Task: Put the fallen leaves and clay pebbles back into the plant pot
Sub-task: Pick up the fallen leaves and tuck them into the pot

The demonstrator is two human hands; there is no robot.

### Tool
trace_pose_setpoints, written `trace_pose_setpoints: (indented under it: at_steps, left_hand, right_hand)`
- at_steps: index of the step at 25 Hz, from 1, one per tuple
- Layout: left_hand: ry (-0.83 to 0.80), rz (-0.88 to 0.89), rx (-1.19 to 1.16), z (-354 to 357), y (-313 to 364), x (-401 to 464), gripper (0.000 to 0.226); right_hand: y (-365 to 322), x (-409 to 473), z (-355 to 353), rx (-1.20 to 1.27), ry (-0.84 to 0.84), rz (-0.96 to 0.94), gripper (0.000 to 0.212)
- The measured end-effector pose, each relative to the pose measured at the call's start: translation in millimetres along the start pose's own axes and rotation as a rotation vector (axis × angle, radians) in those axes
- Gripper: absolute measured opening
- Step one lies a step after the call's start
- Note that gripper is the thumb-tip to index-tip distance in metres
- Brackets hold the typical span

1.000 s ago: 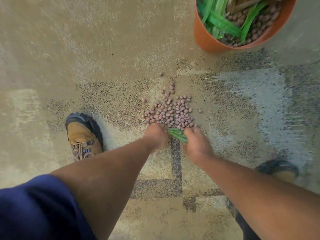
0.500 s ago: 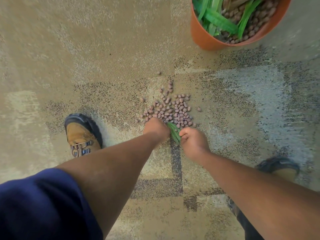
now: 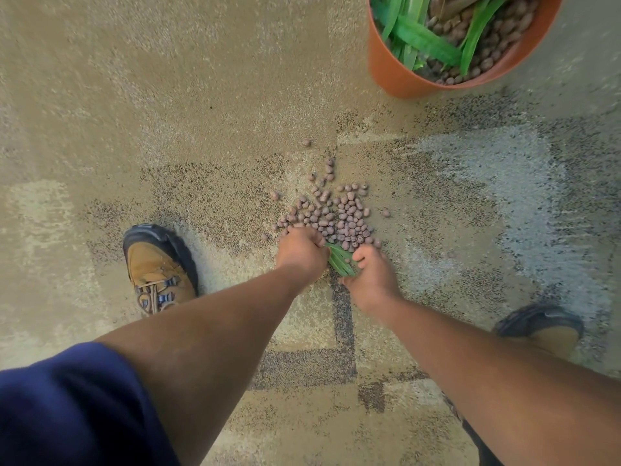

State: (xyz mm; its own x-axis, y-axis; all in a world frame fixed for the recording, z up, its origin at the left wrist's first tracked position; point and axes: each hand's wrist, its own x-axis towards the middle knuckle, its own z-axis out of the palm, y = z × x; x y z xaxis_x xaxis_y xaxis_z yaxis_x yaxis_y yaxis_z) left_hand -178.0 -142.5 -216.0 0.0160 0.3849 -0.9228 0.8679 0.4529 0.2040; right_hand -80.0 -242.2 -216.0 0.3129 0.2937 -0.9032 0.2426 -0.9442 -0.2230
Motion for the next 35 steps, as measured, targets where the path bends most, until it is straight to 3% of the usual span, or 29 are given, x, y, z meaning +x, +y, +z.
trace_pose_setpoints:
  at_steps: [7, 11, 14, 17, 21, 25, 27, 29, 32, 35]
  left_hand:
    - [-0.024, -0.043, -0.036, -29, 31, -9, 0.013]
    - [-0.054, -0.028, 0.045, -50, 67, -10, 0.016]
    - [-0.09, -0.01, 0.093, -63, 90, -10, 0.016]
    - [-0.142, 0.03, -0.046, -80, 119, -16, 0.013]
    - [-0.058, 0.273, -0.297, -105, 173, -39, 0.017]
    - [0.129, 0.728, -0.539, -115, 217, -44, 0.014]
    - [0.343, 0.885, -0.366, -111, 225, -32, 0.008]
    - [0.469, 0.933, -0.055, -107, 221, -20, 0.026]
    - [0.406, 0.955, 0.329, -103, 197, -8, 0.04]
    - [0.301, 1.007, 0.461, -101, 175, -3, 0.055]
  right_hand:
    - [-16, -11, -17, 0.098, 0.008, 0.04, 0.048]
    - [-39, -20, -28, -0.011, 0.021, -0.043, 0.054]
    - [-56, -29, -35, -0.003, 0.077, -0.181, 0.042]
    - [-79, -34, -58, 0.152, 0.179, -0.315, 0.016]
    - [-117, -36, -113, 0.271, 0.395, -0.501, 0.015]
    - [-152, -20, -182, 0.261, 0.662, -0.705, 0.013]
    - [-167, -3, -205, 0.182, 0.74, -0.677, 0.013]
    - [-178, 10, -212, 0.087, 0.743, -0.651, 0.021]
    - [-181, 18, -200, -0.12, 0.593, -0.561, 0.044]
    - [-170, 17, -191, -0.185, 0.588, -0.589, 0.052]
